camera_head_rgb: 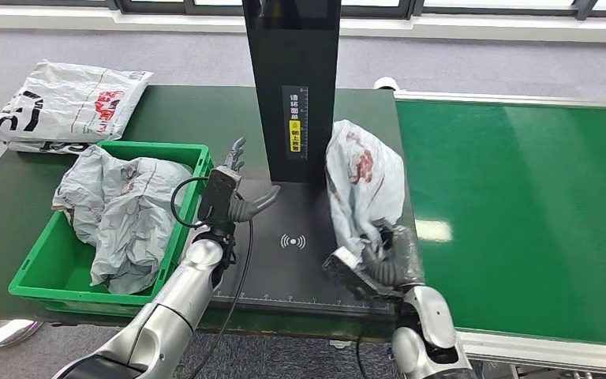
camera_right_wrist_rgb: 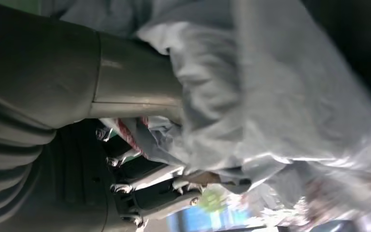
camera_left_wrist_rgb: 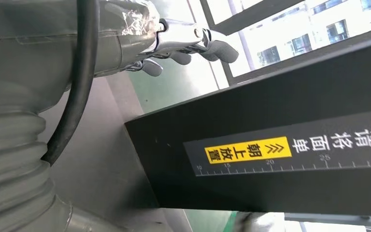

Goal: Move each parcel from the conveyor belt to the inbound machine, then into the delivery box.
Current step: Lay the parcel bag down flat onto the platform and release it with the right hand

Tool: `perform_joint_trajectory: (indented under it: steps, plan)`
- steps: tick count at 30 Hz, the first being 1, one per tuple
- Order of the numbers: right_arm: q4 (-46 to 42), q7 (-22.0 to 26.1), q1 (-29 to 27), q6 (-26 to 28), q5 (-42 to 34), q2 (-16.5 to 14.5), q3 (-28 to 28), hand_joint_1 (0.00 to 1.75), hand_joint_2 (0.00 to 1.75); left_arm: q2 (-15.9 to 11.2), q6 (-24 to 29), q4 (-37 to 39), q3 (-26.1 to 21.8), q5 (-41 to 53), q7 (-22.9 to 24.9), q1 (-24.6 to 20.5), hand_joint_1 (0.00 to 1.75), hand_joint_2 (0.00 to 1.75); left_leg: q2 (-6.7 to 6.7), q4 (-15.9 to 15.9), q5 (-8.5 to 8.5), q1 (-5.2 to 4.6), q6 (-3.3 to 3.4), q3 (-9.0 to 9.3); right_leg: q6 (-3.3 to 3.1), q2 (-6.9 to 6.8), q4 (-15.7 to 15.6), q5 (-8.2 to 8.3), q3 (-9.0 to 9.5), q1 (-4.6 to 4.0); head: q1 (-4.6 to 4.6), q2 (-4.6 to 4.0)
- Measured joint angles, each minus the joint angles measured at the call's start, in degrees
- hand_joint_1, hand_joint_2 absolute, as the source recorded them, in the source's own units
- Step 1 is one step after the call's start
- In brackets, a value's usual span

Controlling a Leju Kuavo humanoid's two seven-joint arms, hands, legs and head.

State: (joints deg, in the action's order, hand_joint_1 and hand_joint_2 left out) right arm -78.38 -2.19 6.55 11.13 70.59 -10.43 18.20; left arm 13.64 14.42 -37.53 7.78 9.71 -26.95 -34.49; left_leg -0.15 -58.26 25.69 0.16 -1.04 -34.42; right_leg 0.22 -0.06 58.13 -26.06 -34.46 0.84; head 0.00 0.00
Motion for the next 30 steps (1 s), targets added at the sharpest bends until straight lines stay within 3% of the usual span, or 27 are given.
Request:
perform_joint_trajectory:
  steps: [7, 13, 14, 17, 18, 21, 26, 30]
  plan:
    - [1.6, 0.1, -1.4, -6.4, -1.6, 1.3, 7.6, 1.75, 1.75, -0.2, -0.1, 0.7, 0.0, -0.1, 0.2, -0.7, 0.0, 1.75, 0.0, 0.0, 0.0, 0.0, 0.0, -0.02, -0.01, 0.0, 0.0, -0.01, -0.02, 0.02, 0.0, 0.0]
    - [2.3, 0.7, -1.5, -8.7, -2.2, 2.3, 10.3, 1.74, 1.75, -0.2, -0.1, 1.2, 0.0, -0.1, 0.3, -1.2, 0.0, 1.75, 0.0, 0.0, 0.0, 0.0, 0.0, -0.01, -0.01, 0.0, 0.0, 0.0, -0.01, 0.02, 0.0, 0.0]
    - [2.4, 1.1, -1.5, -9.6, -2.2, 2.5, 10.8, 1.44, 1.75, -0.2, -0.2, 1.2, 0.0, -0.1, 0.3, -1.3, 0.0, 1.75, 0.0, 0.0, 0.0, 0.0, 0.0, -0.01, -0.01, 0.0, 0.0, 0.0, -0.01, 0.02, 0.0, 0.0]
    - [2.9, 2.6, -1.0, -11.5, -2.4, 3.4, 12.7, 0.14, 1.75, -0.2, -0.5, 1.5, 0.0, 0.0, 0.3, -2.0, 0.0, 1.75, 0.0, 0.0, 0.0, 0.0, 0.0, 0.0, -0.01, 0.01, 0.0, 0.0, -0.01, 0.0, 0.0, 0.0]
    - [3.2, 3.0, -0.7, -11.8, -2.5, 3.8, 13.5, 0.0, 1.75, -0.2, -0.5, 1.6, 0.0, 0.2, 0.4, -2.3, 0.0, 1.75, 0.0, 0.0, 0.0, 0.0, 0.0, 0.0, -0.01, 0.01, 0.0, 0.0, -0.01, 0.0, 0.0, 0.0]
    - [3.6, 2.2, 0.0, -10.8, -2.9, 4.2, 14.7, 0.0, 1.75, -0.1, -0.1, 2.1, 0.0, 0.7, 0.1, -2.9, 0.0, 1.75, 0.01, 0.0, -0.01, 0.0, -0.01, 0.01, -0.01, 0.02, 0.0, 0.0, -0.01, 0.0, 0.0, 0.0]
    - [0.8, -3.2, 0.7, -6.0, -0.8, 4.4, 13.1, 0.0, 1.75, 0.0, 0.3, 1.9, 0.0, 2.2, -1.0, -3.0, 0.0, 1.75, 0.02, 0.0, -0.04, 0.0, 0.0, 0.02, -0.01, 0.01, 0.0, 0.01, -0.02, 0.02, 0.0, 0.0]
    - [-5.8, -1.9, -0.5, 3.1, -2.2, 4.3, 7.2, 0.0, 1.75, 0.4, -3.2, 0.7, 0.1, 3.8, -2.0, -2.7, 0.0, 1.75, -0.03, 0.0, -0.04, -0.01, 0.01, 0.0, 0.0, -0.04, 0.0, 0.01, 0.0, 0.04, 0.0, 0.0]
